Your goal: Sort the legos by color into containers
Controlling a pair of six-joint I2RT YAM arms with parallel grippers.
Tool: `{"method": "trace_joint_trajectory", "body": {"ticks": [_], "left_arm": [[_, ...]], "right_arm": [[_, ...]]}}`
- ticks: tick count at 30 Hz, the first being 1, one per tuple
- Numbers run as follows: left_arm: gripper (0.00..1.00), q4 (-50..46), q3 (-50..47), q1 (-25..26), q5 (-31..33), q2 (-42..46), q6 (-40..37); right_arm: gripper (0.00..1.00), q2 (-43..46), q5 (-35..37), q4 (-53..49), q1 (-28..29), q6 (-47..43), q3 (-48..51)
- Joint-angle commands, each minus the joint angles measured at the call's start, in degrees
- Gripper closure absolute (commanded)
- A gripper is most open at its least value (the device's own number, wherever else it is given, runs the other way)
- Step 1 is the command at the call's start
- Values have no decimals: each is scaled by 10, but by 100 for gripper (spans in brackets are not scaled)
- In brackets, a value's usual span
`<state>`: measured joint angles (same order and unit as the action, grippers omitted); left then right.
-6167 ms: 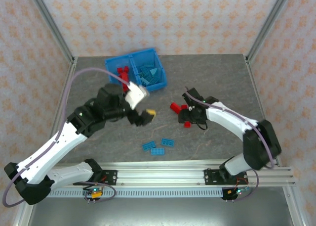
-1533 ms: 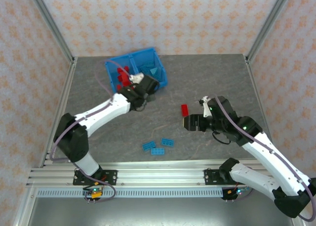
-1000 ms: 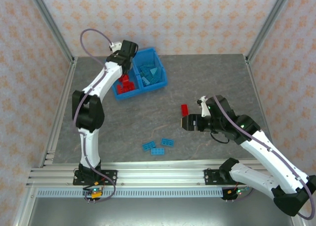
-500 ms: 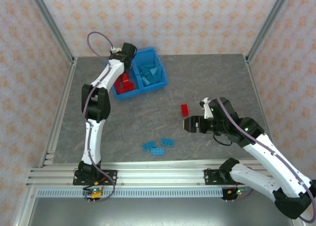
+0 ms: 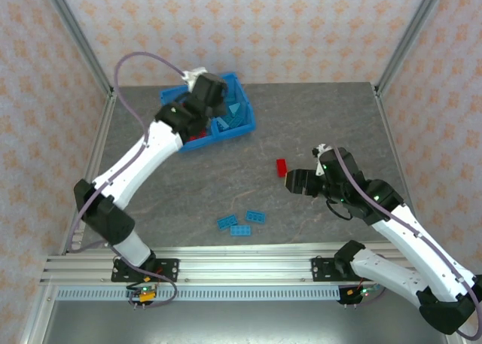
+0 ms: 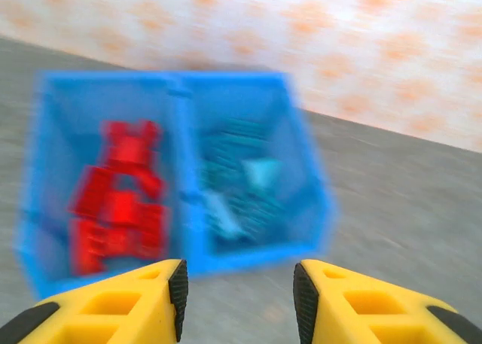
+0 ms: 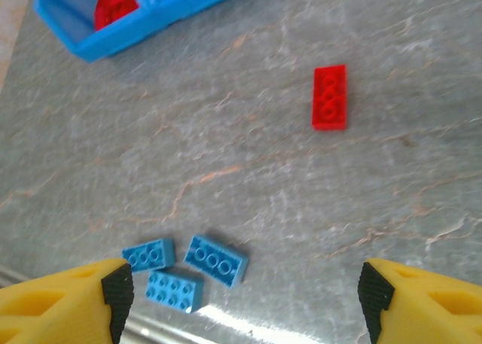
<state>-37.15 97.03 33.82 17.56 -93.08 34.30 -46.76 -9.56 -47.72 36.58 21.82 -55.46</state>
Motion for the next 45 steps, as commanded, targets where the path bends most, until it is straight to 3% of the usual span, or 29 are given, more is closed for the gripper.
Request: {"method": "trace_joint_trajectory", "body": {"ticks": [1,4,8,18,26,30,37,42,45], "left_arm": [[55,25,-34,82,2,-49,78],[50,36,-19,144,7,-113,119],[46,41,16,175,-20,-214,155],[39,4,133,180,-52,-382,146],[34,-4,157,180,-58,-434,149],[41,-21,154,180,-54,-442,152],[69,4,77,174,-37,-391,163],[74,20,22,158,-9,-312,155],[75,23,-6,140,18,-249,138]], "right_arm": [[20,29,85,23,1,21,23],[21,58,102,20,1,35,41],[21,86,102,-4,1,42,53],[21,94,60,-26,1,30,64],[20,92,61,-20,1,22,68],[20,91,65,-19,1,19,63],[20,78,14,-11,1,5,71],[21,20,-82,-6,1,-8,61],[22,-8,-105,1,1,-4,51]]}}
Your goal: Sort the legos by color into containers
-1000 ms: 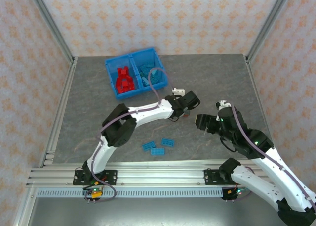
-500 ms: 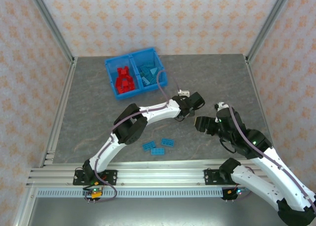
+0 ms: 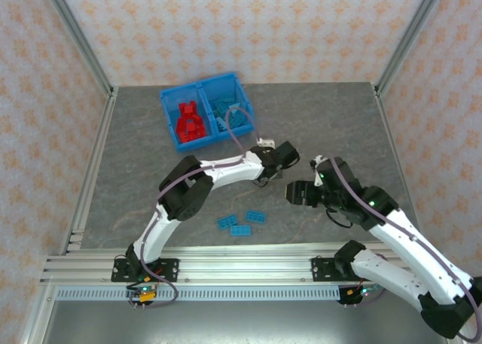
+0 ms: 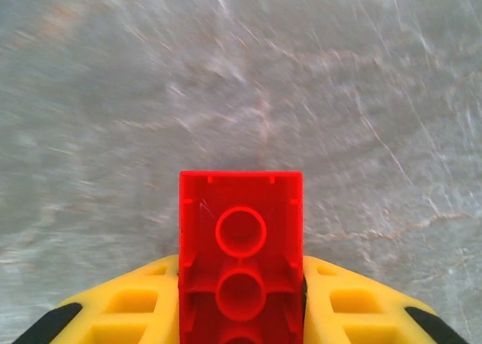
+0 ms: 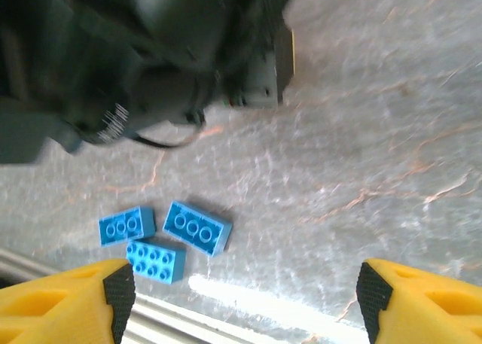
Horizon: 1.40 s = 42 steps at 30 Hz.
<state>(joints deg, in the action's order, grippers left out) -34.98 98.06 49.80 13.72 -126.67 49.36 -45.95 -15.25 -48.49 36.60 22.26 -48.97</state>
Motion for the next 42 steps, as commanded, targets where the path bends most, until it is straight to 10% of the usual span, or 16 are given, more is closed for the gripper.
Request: {"method": "trace_joint_trajectory", "body": {"ticks": [1,11,20,31,42], "left_arm": [[75,3,-27,-30,70,112,-21],[75,1,-77,-199,92,264,-136],[75,12,23,-361,16,126,-184],[59,-42,184,-409,-25,-25,-222],[34,27,-1,-389,-138,205,-257]], "right_arm": [[22,-19,-48,13,1,-7,-15],[22,-33,-28,14,1,13,-23],[22,-36,-32,4,2,30,-36],[22,-13,-14,-23,4,38,-38],[22,-62,-44,23,6,38,-13]]}}
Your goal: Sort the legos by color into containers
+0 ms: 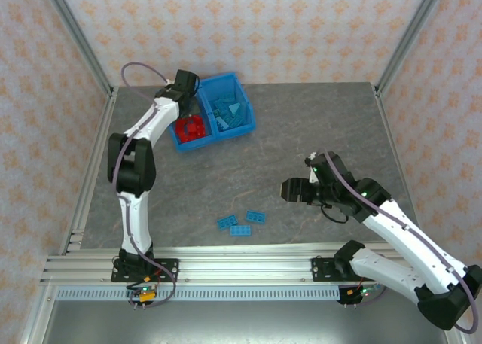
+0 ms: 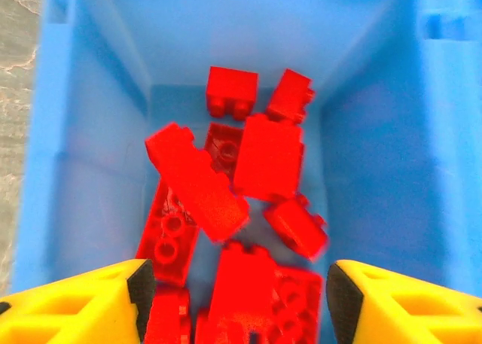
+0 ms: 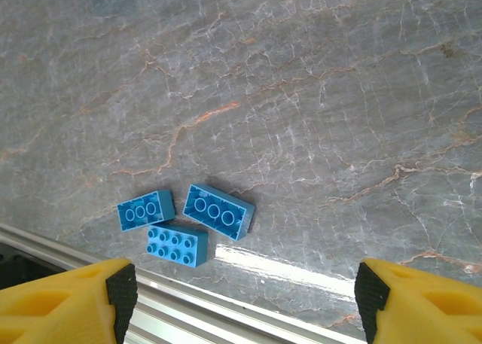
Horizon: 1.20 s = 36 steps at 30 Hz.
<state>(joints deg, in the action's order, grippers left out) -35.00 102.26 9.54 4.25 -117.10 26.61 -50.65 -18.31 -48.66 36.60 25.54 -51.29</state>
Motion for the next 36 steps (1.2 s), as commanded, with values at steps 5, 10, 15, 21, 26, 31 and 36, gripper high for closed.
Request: {"method": "trace_joint_trajectory", "body": {"ticks": [5,10,15,21,26,31,36], "left_arm": [[28,56,-185,68,-107,302,-125],[22,51,-316,145,-186,489,-260],[20,-11,-416,168,-306,641,-401],[11,-184,-460,199,-442,731,-610],[4,-265,-501,208,-500,755,-777],[3,-267,-533,208,-526,748,-822],[2,-262,-541,208,-526,735,-828]], "right_arm": [[23,-65,-8,71,56,-21,27],[23,-154,38,81,132,-100,17],[22,-239,47,87,176,-172,2],[22,-326,0,101,196,-204,-20],[22,-394,21,93,199,-225,-42],[24,-434,51,98,199,-234,-60],[36,-471,47,112,199,-237,-69]]}}
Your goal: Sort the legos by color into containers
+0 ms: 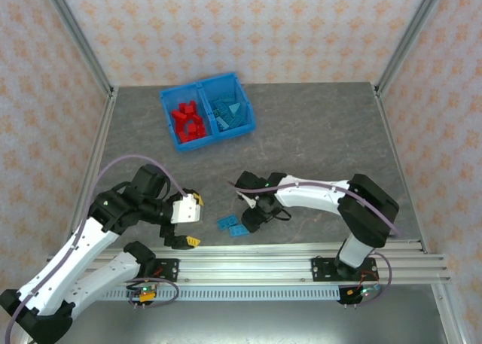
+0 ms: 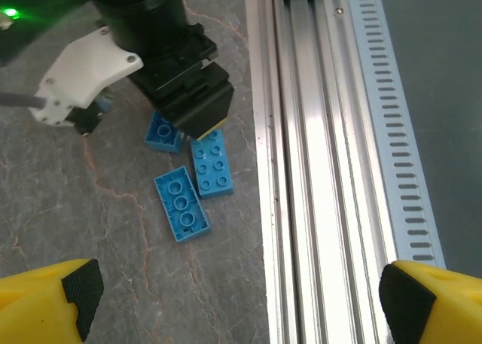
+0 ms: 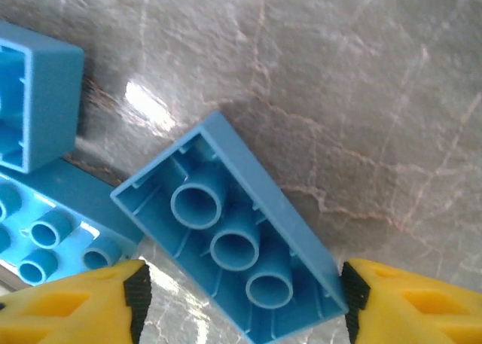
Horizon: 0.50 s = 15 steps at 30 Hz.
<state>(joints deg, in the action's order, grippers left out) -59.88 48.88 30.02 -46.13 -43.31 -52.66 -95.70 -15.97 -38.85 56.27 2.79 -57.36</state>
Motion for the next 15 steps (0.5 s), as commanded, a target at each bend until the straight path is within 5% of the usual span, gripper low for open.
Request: {"method": "trace_joint_trajectory", "body": {"ticks": [1,7,15], "left_arm": [[2,-11,-8,3,-24,-4,-34],[0,25,-36,3,-29,19,-31],[0,54,-45,3,-26,30,-24]], "right_arm": [[40,-24,22,18,2,-9,-8],[61,-22,25,25,2,-8,-1],[70,47,54,41,2,10,12]]}}
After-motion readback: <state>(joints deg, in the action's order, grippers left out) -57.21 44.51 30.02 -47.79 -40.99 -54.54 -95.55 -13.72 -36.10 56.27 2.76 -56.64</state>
